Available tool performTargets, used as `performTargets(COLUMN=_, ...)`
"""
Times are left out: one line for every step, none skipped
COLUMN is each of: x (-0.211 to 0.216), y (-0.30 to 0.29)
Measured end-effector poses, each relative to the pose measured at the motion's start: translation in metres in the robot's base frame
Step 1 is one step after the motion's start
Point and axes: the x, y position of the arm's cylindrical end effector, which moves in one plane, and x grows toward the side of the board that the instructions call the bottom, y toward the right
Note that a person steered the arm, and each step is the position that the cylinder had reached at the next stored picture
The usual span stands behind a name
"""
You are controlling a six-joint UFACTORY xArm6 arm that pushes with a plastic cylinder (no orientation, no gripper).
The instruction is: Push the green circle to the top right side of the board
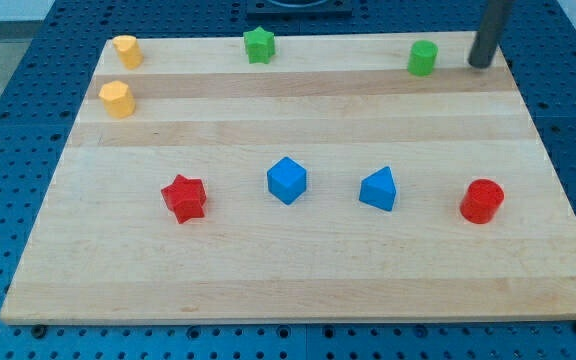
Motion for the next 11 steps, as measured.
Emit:
performTargets(x=0.031, y=-0.02)
performTargets(x=0.026, y=-0.062)
performTargets(x=-0.007, y=-0.062)
performTargets(x=-0.038, y=-0.056)
performTargets(x=-0.023, y=-0.053)
performTargets(x=0.01, y=-0.055)
performTargets(x=0.018, y=-0.074)
performTargets(x=-0.01, y=-0.065)
performTargets(x=-0.043, y=-0.037)
performTargets(x=-0.045, y=-0.027)
performTargets(x=-0.001, y=-0.031)
